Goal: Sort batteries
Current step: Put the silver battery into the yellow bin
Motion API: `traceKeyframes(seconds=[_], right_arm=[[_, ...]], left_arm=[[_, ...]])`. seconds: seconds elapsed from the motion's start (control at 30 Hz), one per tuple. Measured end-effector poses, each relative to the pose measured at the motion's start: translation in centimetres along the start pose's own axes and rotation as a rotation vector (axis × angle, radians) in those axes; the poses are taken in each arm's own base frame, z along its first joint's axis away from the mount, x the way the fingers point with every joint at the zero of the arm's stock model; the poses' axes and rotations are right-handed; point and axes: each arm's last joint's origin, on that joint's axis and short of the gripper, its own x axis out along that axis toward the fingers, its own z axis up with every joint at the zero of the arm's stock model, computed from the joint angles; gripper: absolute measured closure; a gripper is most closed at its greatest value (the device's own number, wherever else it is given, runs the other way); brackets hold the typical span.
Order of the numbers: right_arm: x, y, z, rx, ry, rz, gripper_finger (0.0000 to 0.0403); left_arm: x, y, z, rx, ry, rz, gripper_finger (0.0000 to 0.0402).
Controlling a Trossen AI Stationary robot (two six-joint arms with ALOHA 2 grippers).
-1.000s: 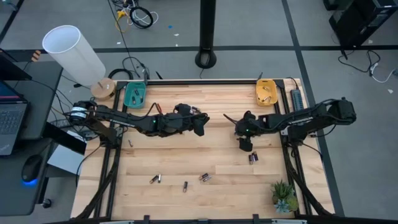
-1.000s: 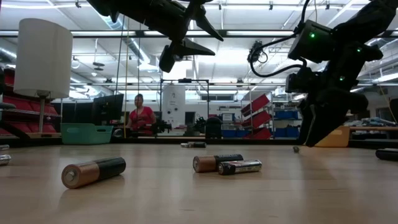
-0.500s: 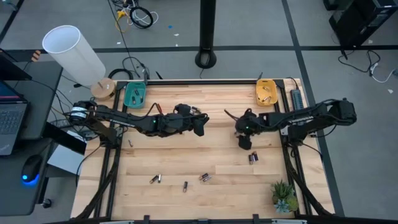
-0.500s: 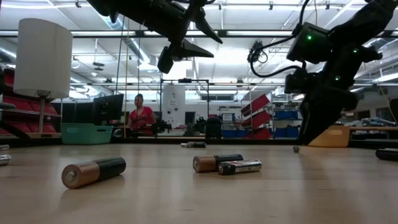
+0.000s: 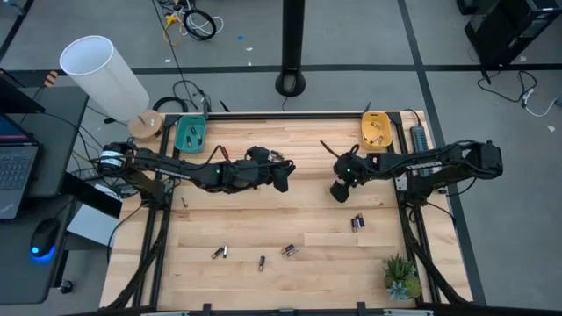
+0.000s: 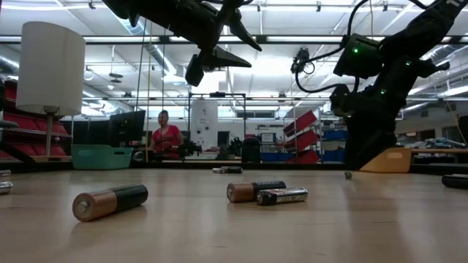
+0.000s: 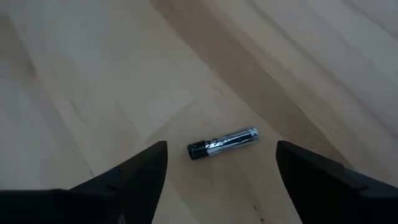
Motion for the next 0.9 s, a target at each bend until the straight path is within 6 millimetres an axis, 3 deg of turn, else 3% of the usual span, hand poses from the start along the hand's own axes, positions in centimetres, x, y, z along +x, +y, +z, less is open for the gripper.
traceKeyframes(seconds=[0.23,0.63,0.77,0.9], right_arm=[[0.0,0.1,0.0,0.026,-0.051,-0.073,0.0103],[2.4,0.5,-0.5,0.025,0.008,-0.115,0.013],[2.3,0.7,-0.7,0.011,0.013,-0.116,0.0161],[2.3,0.9,-0.9,0.003,0.016,-0.111,0.0221]], left_arm=[[0.0,0.0,0.0,0.0,0.0,0.0,0.0229],[0.0,0.0,0.0,0.003,-0.001,0.0,0.0229],[0.0,0.0,0.0,0.003,-0.001,0.0,0.0229],[0.0,0.0,0.0,0.003,-0.001,0.0,0.0229]])
